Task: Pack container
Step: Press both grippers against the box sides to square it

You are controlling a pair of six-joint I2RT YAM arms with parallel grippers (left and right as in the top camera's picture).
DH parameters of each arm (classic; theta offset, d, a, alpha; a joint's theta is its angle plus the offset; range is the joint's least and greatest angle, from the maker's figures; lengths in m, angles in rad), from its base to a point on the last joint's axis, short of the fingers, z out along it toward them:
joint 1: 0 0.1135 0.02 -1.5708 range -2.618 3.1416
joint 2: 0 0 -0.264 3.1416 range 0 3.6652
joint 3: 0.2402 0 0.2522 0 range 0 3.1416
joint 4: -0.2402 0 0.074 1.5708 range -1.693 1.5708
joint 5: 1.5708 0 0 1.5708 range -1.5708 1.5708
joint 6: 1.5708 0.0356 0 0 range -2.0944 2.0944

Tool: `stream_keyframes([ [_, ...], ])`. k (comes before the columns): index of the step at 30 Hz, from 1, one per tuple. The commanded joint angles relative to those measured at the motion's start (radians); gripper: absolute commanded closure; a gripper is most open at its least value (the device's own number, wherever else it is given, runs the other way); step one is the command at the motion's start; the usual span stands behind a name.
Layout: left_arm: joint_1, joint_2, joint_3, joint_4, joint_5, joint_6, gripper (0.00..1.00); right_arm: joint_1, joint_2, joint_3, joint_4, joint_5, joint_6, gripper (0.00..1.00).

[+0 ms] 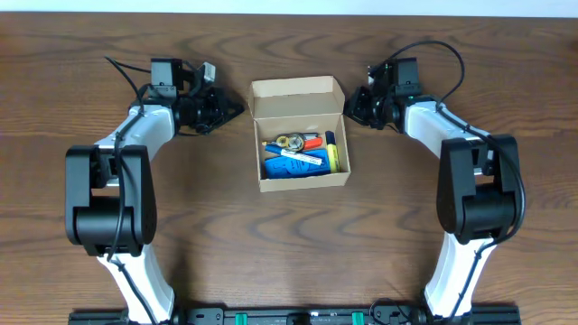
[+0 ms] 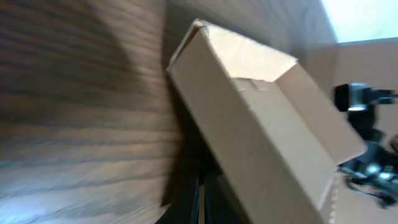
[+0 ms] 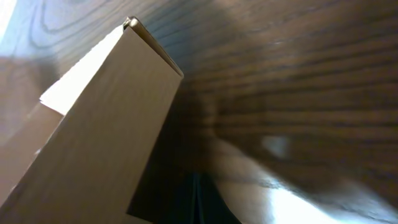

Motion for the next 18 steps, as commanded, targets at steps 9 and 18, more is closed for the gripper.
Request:
stream_keyframes([
  [9, -0.052, 0.024, 0.015, 0.093, 0.110, -0.119, 0.94, 0.010, 0.023, -0.002, 0.068, -0.090, 0.072, 0.99],
  [18, -0.057, 0.024, 0.015, 0.076, 0.107, -0.119, 0.95, 0.010, 0.023, -0.002, 0.129, -0.167, 0.071, 0.99],
])
